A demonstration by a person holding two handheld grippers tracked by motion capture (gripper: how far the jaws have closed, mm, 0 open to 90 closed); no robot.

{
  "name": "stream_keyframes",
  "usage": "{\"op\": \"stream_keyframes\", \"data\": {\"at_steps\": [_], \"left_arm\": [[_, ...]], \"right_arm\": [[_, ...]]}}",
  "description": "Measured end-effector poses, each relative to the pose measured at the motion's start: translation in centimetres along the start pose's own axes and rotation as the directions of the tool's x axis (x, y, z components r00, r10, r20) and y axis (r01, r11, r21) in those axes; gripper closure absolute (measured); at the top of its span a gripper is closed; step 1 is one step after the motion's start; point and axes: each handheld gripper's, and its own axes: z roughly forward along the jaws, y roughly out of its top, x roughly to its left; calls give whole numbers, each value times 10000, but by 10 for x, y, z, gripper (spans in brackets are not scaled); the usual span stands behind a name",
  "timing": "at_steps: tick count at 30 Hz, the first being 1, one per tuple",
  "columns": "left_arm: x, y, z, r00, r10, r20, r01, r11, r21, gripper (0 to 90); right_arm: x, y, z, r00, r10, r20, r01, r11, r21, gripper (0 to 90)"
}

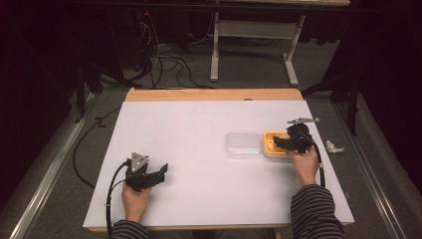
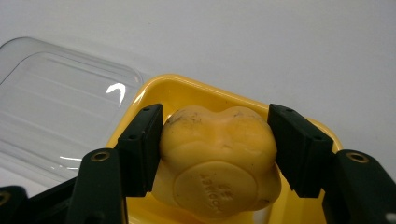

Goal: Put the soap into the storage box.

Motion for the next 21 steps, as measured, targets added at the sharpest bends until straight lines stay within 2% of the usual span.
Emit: {"op": "stream_keyframes", "data": {"at_steps": [14, 19, 21], "left_arm": [[0, 0, 0, 10000, 21, -8, -21, 10000, -42, 207], [0, 0, 0, 10000, 26, 8, -26, 10000, -40, 207], [0, 0, -1, 10000, 24, 17, -24, 10000, -39, 207]], "right_arm": [[2, 0, 7, 9996, 182, 222, -180, 9998, -110, 364], [3, -2, 6, 9995, 221, 208, -218, 9997, -150, 324], [4, -2, 4, 9993, 300, 201, -293, 9989, -358, 305]]}}
